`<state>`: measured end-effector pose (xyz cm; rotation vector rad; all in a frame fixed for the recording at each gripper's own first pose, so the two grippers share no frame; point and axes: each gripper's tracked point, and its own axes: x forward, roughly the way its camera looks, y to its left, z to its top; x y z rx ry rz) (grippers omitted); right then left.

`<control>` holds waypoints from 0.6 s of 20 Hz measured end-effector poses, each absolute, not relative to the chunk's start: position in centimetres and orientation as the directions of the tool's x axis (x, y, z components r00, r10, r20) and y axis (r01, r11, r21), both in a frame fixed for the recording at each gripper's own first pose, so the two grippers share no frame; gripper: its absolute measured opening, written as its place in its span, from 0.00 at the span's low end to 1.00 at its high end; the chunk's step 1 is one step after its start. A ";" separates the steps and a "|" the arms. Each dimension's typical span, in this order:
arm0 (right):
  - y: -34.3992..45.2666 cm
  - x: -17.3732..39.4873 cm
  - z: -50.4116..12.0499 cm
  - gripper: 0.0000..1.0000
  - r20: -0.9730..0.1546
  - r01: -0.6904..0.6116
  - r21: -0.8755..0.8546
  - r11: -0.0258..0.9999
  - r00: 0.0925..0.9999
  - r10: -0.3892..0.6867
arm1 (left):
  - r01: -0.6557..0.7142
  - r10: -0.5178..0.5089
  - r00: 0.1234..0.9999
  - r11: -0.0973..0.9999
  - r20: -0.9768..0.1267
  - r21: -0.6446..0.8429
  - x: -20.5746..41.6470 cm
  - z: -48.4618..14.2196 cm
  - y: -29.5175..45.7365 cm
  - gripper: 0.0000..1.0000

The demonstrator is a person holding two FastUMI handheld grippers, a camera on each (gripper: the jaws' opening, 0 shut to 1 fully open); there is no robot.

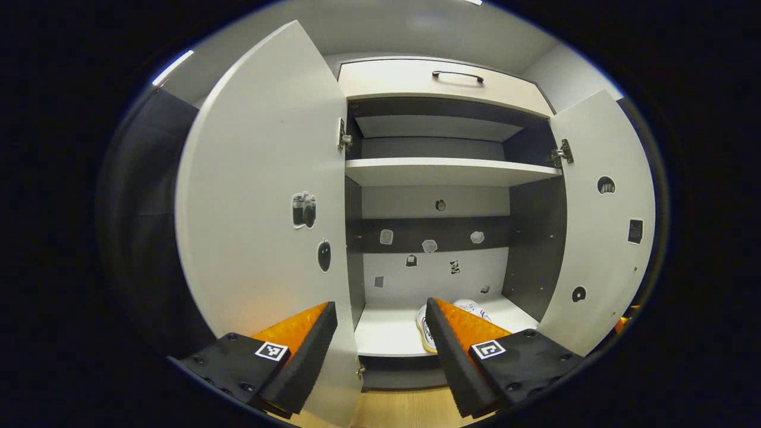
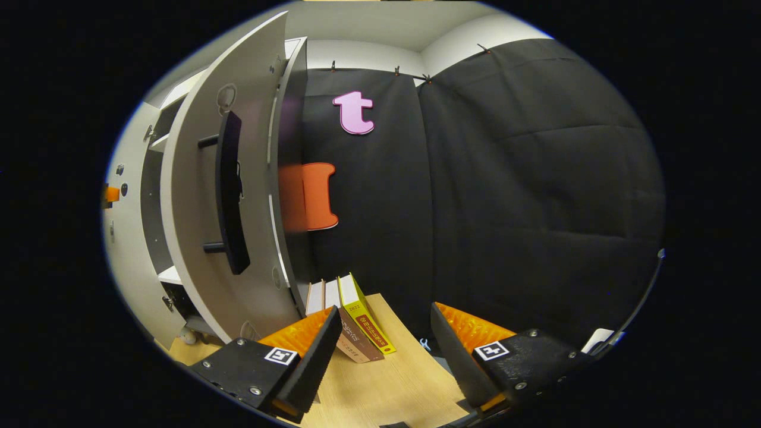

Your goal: Grab one shoe with the right hand and put it into the shoe cabinet, grab the other shoe with the left hand and put it into the shoe cabinet; then close the right door with the right hand and the left door with the left hand.

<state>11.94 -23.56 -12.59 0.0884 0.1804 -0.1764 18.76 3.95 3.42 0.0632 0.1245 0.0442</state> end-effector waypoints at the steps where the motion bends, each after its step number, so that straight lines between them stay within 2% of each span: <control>1: -23.4 12.3 -12.7 0.93 -0.186 0.174 0.070 0.982 0.970 -0.159 | -0.053 0.061 0.992 0.996 -0.112 0.069 17.6 3.5 4.5 0.96; 5: -21.7 13.8 -13.3 0.93 -0.195 0.124 0.095 0.988 0.975 -0.104 | -0.080 0.086 0.993 0.994 -0.077 0.072 13.2 4.2 6.3 0.96; 12: -17.9 14.2 -13.8 0.93 -0.206 0.051 0.071 0.996 0.978 -0.036 | -0.097 0.099 0.991 0.995 -0.094 0.024 9.5 4.2 9.7 0.95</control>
